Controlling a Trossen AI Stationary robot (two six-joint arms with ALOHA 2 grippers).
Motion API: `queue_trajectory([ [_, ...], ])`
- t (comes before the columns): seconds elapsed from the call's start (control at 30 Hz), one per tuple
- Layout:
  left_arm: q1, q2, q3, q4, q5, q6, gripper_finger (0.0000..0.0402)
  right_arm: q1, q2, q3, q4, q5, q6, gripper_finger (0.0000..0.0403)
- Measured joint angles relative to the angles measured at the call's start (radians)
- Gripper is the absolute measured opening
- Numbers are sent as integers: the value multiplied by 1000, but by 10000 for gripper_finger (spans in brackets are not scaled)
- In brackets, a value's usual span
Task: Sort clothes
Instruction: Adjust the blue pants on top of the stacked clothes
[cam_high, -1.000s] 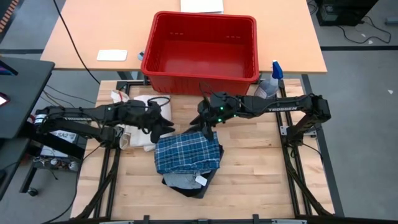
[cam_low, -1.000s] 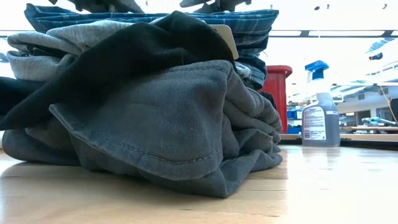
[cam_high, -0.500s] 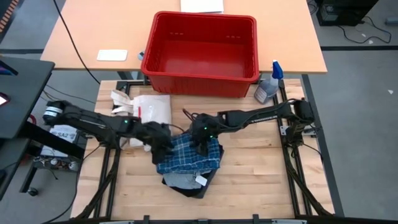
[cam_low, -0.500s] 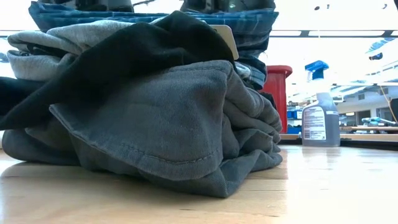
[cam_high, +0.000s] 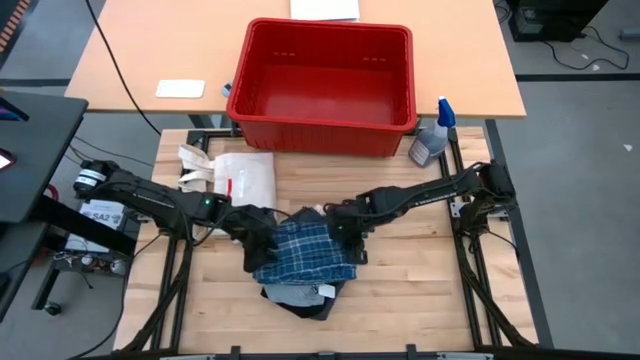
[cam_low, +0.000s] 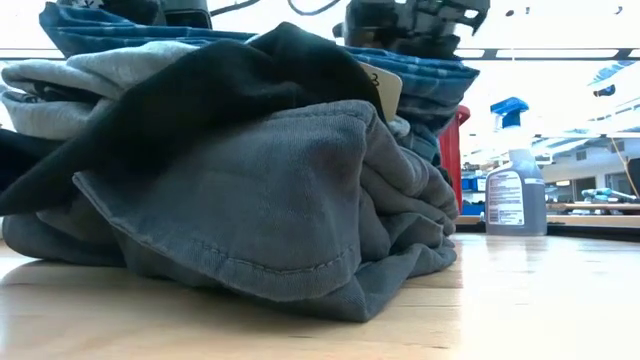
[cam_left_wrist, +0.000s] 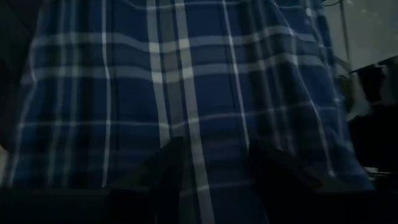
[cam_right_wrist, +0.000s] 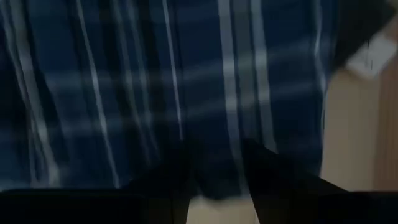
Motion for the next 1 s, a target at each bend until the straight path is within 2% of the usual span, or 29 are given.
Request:
queue_trajectory([
  [0.1, 5, -13, 16, -5, 34, -38, 188, 7, -27, -1, -62, 7, 0, 147],
  [0.27, 0, -54, 65, -16, 38, -40, 188, 5, -107, -2, -63, 36, 45, 147],
  [0.37, 0, -54, 87, -33, 13, -37, 188, 4, -155, -2, 24, 54, 61, 147],
  [0.5, 1, -55, 119, 21, -33, -30, 188, 4, -180, -2, 246, 65, 62, 147],
  [0.67, 0, -54, 120, 117, -155, 15, 188, 3, -147, -1, 481, 72, 42, 147],
  [0.8, 2, -14, 119, 97, -230, 54, 188, -9, -91, -2, 548, 88, -4, 147],
  [0.93, 1, 50, 119, 81, -228, 71, 188, -28, -18, -2, 549, 39, 3, 147],
  [1.0, -4, 80, 116, 39, -194, 63, 188, -32, 10, -2, 525, 3, 21, 147],
])
